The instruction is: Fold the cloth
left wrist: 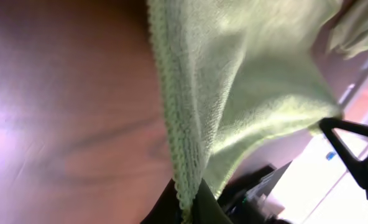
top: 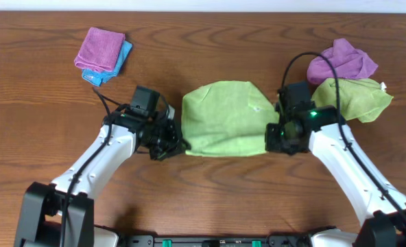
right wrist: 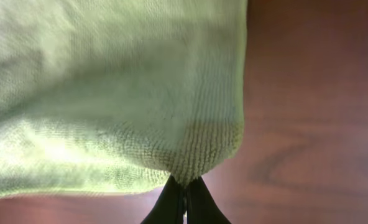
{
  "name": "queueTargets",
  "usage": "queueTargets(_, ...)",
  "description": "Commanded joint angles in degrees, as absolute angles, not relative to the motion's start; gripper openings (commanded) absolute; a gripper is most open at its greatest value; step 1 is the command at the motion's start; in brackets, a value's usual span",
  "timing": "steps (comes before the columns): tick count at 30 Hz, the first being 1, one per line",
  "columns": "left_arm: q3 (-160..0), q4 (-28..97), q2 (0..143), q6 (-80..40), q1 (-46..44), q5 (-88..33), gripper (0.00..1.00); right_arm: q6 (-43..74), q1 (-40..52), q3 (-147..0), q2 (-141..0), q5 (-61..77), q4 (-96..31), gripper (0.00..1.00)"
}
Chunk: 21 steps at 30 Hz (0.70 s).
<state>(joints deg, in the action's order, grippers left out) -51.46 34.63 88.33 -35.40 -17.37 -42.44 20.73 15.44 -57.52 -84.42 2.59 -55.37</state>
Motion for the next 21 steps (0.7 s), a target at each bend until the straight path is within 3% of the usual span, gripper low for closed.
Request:
queueTargets(1, -52.01, 38.09, 86.85, -29.67, -17.28, -39.81, 0.06, 20.88, 16.16, -57.19, -84.01, -2.94, -57.89, 0.02)
queueTargets(3, -52.01, 39.53, 86.83, -28.69, -17.28, -39.83, 0.06, 22.35, 16.14, -57.19, -84.01, -7.42, -59.4, 0.02)
queueTargets(5, -52.01, 40.34, 86.83, -28.21, -17.28, -39.62, 0.06, 22.26, 16.14, -57.19, -84.01, -9.96, -59.59, 0.12)
queueTargets(7, -52.01, 40.66, 86.83, -28.21, -17.28, -39.03, 0.06, 22.26, 16.16, -57.19, -84.01, -10.33, -59.59, 0.32)
queueTargets(10, -52.01, 40.93, 86.83, -28.21, -17.28, -38.74, 0.06, 22.24, 16.16, -57.21, -84.01, -10.31, -60.2, 0.54)
queueTargets(15, -52.01, 41.63, 86.83, -28.21, -17.28, -38.33, 0.06, 21.47, 16.19, -57.21, -83.99, -10.0, -59.27, 0.6)
queueTargets(21, -52.01, 41.76, 86.83, -28.23, -17.28, -38.35, 0.06, 12.95, 16.93, -57.21, -84.42, -4.05, -43.92, 0.59)
